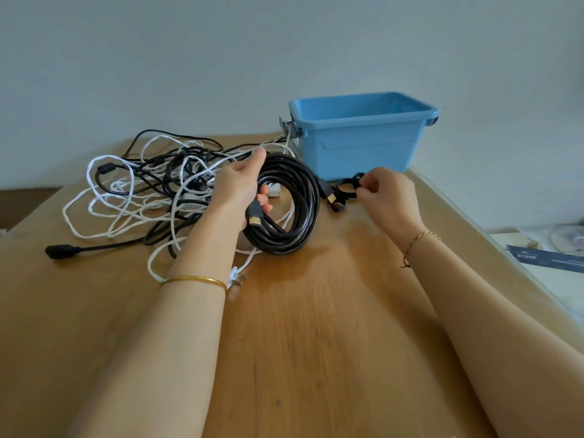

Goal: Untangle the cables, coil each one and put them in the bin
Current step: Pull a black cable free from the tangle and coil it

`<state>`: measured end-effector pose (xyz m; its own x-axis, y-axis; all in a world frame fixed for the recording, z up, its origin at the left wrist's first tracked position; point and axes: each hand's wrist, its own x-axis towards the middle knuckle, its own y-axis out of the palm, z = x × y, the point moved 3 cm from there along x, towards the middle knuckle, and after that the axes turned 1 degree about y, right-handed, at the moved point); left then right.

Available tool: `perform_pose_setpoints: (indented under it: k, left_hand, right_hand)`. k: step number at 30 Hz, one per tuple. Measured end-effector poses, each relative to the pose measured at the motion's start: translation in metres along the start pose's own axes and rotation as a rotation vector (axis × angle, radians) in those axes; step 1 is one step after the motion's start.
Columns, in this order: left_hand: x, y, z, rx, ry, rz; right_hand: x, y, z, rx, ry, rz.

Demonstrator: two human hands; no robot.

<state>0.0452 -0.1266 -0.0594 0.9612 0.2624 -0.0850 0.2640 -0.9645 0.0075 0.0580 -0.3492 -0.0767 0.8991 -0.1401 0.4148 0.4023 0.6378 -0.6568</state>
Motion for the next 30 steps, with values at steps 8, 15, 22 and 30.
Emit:
perform_pose_setpoints:
  k: [8, 15, 22, 30]
  left_hand:
    - [-0.001, -0.003, -0.002, -0.096, -0.001, -0.090]
    - [-0.002, -0.002, -0.005, -0.081, 0.051, -0.108]
    - [-0.006, -0.002, -0.014, 0.014, 0.151, -0.128]
    - [-0.009, -0.015, -0.015, 0.028, 0.232, -0.158]
  right_hand:
    - [-0.002, -0.014, 0.002, 0.609, 0.147, -0.098]
    - [-0.003, -0.025, 0.006, 0.726, 0.137, 0.007]
    - [-0.005, -0.033, 0.057, 0.625, -0.098, 0.217]
    - [-0.013, 0.002, 0.117, -0.078, -0.524, 0.575]
